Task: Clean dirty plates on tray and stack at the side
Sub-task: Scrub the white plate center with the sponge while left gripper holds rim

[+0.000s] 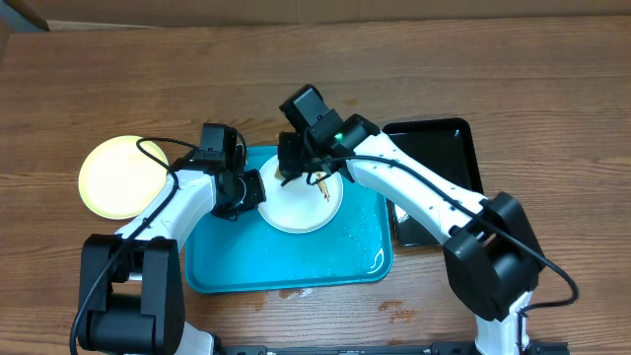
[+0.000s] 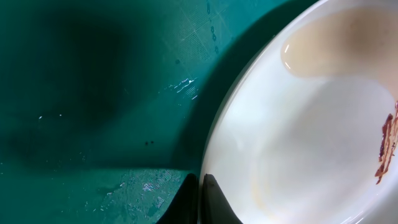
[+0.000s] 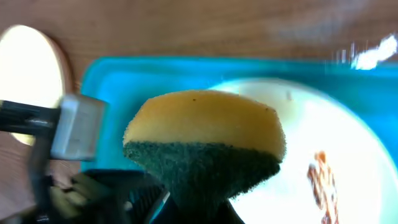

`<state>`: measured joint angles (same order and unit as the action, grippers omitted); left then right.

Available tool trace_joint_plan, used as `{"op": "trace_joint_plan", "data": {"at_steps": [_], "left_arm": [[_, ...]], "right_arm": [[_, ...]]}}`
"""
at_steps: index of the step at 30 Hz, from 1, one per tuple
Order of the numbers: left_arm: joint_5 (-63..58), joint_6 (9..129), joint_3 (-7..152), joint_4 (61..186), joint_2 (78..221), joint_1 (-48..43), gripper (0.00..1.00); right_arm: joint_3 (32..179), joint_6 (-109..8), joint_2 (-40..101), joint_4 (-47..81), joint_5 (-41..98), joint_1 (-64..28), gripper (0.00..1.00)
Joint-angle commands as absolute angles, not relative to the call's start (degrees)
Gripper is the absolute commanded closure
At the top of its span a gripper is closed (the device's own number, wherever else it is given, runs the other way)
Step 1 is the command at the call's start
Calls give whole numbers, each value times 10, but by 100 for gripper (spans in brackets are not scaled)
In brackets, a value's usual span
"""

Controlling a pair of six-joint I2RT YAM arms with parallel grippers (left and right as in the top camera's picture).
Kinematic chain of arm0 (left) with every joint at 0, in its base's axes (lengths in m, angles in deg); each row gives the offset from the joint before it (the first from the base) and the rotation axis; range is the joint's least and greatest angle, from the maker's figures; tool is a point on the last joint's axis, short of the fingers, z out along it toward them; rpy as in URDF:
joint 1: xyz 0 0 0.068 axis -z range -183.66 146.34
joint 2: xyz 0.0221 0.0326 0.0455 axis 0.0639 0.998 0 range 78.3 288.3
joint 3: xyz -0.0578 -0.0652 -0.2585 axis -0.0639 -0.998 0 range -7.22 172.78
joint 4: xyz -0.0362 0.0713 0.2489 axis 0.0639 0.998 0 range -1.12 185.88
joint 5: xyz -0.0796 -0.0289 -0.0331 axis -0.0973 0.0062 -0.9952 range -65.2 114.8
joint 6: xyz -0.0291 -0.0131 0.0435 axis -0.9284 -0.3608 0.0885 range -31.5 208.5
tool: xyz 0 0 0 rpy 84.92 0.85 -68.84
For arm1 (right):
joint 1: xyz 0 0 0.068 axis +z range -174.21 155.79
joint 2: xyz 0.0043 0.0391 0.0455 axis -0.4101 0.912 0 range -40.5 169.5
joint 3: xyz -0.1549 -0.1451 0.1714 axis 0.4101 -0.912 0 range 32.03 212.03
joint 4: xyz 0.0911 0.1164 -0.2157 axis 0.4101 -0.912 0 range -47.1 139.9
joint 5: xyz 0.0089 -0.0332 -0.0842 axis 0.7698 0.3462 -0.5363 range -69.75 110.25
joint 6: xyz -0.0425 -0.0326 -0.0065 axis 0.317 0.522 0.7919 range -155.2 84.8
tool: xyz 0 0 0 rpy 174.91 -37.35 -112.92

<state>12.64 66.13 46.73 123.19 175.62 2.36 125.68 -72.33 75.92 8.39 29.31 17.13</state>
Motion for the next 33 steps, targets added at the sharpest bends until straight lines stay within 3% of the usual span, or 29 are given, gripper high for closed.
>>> {"op": "trace_joint_plan", "data": {"at_steps": [1, 19, 26, 33], "left_arm": [[132, 658, 472, 1234, 1762, 27, 96], [132, 658, 472, 1233, 1762, 27, 96], [132, 658, 472, 1234, 1762, 27, 96], [134, 658, 472, 1233, 1762, 27, 96]], "right_arm": [[1262, -777, 788, 66, 329, 172, 96], [1261, -707, 912, 255, 288, 172, 96], [1262, -707, 917, 258, 130, 169, 96], [1262, -692, 917, 252, 70, 152, 96]]}}
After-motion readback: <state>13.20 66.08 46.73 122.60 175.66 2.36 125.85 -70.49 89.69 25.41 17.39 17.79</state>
